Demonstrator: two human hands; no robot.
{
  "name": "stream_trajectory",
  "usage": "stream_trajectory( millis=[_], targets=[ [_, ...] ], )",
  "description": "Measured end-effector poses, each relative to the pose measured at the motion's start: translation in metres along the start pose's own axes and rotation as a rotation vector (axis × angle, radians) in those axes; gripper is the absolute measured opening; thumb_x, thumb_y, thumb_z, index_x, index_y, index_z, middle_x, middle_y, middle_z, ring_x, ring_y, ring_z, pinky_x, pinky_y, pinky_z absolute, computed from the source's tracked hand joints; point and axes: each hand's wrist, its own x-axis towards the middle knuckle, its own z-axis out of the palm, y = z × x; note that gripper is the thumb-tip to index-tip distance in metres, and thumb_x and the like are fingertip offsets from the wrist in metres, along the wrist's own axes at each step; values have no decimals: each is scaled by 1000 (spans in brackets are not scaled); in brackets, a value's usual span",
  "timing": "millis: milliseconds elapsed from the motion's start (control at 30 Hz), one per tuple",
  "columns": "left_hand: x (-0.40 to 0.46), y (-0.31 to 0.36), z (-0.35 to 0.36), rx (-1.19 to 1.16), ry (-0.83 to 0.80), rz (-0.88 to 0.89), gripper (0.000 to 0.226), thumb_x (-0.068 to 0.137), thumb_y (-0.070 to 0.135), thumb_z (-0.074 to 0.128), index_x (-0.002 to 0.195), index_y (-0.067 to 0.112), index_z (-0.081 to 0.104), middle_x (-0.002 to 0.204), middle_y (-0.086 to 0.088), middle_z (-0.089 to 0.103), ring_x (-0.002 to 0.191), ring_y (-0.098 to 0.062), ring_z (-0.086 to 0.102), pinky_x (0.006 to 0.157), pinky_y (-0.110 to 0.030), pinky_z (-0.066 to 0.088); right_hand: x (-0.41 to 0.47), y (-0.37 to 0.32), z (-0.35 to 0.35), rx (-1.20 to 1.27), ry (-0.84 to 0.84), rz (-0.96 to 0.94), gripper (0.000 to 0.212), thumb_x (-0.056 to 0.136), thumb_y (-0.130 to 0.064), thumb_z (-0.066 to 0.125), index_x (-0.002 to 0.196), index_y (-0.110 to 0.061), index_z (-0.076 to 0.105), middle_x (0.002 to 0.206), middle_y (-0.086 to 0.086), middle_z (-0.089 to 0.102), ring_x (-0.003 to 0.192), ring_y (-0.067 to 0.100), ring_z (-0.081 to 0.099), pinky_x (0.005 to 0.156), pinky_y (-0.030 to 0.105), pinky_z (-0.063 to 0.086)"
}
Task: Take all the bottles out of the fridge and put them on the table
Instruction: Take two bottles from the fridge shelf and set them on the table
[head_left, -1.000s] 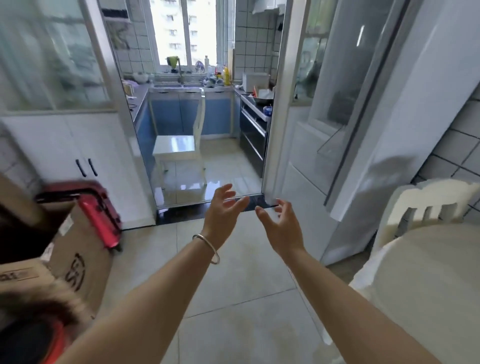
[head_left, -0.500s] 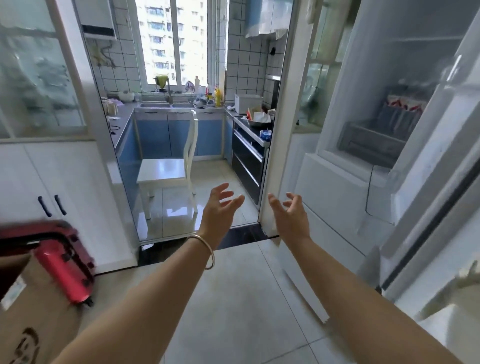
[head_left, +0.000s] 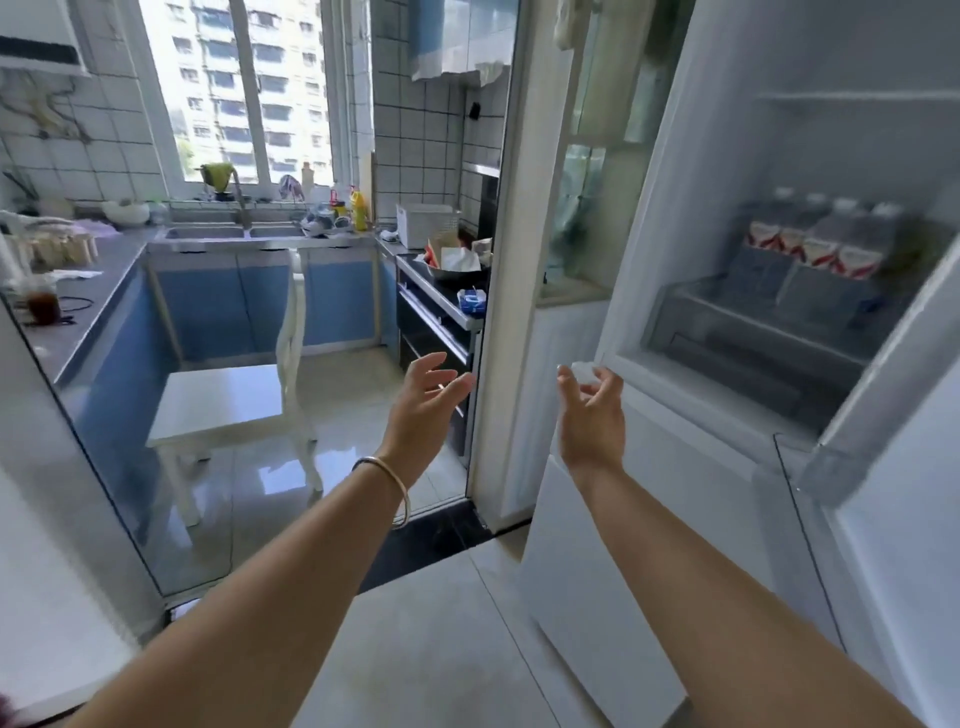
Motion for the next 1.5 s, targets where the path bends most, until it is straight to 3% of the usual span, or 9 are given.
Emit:
stream_trajectory(
  millis=[200, 433, 633, 933, 1033, 1133, 1233, 1367, 1500],
  targets=[
    [129, -31, 53, -66, -172, -18, 47, 87, 26, 62, 130, 17, 45, 112, 0, 59, 103, -16, 57, 91, -32, 45, 100, 28, 9, -78, 176, 34, 58, 90, -51, 46, 135, -15, 36, 130, 4, 53, 115, 22, 53, 90, 33, 40],
    [256, -47, 160, -109, -486, 8, 40, 89, 24, 60, 126, 21, 45, 114, -2, 57, 89, -10, 57, 76, -22, 46, 205, 55, -15, -142, 436, 149, 60, 89, -52, 46, 137, -17, 35, 130, 2, 52, 117, 21, 51, 93, 35, 39],
    [314, -71, 269, -126, -695, -6, 37, 88, 29, 62, 121, 28, 47, 106, 7, 60, 100, -15, 58, 90, -35, 44, 274, 86, -59, -199, 617, 186, 60, 88, -52, 49, 137, -20, 35, 131, 0, 50, 120, 20, 49, 100, 41, 40],
    [385, -66, 446, -207, -788, -52, 42, 84, 26, 66, 122, 23, 49, 96, 11, 61, 93, -12, 59, 85, -32, 47, 414, 108, -145, -268, 803, 84, 66, 85, -50, 55, 140, -21, 35, 142, 2, 45, 129, 22, 43, 106, 42, 37],
    [401, -50, 504, -240, -787, -22, 27, 87, 14, 61, 112, 22, 53, 86, 13, 59, 82, -5, 56, 73, -22, 44, 458, 119, -175, -243, 884, 4, 62, 77, -54, 56, 130, -24, 46, 130, 0, 55, 120, 21, 52, 101, 45, 44],
    [423, -41, 551, -284, -841, 9, 21, 87, 6, 58, 106, 17, 57, 76, 16, 64, 73, 5, 59, 68, -15, 45, 492, 129, -201, -200, 995, -58, 44, 79, -37, 67, 116, -20, 51, 106, -9, 55, 106, 18, 54, 86, 27, 41],
    [440, -40, 583, -266, -890, 55, 38, 85, 17, 63, 121, 14, 52, 98, 5, 64, 91, -7, 60, 80, -25, 45, 511, 138, -216, -208, 1024, -33, 59, 79, -30, 72, 128, -13, 43, 109, -7, 41, 105, 12, 43, 84, 18, 32],
    [449, -36, 621, -309, -904, 96, 42, 82, 24, 69, 120, 23, 51, 115, 3, 62, 104, -10, 60, 86, -25, 47, 539, 147, -238, -231, 1036, 23, 86, 74, -40, 74, 141, -9, 30, 140, 11, 35, 128, 25, 40, 106, 42, 37],
    [447, -36, 652, -342, -951, 131, 47, 81, 31, 69, 124, 19, 52, 121, 2, 63, 109, -9, 60, 94, -30, 48, 552, 155, -249, -222, 1052, 1, 86, 66, -50, 75, 136, -15, 38, 134, 7, 46, 121, 22, 50, 98, 40, 46]
  ],
)
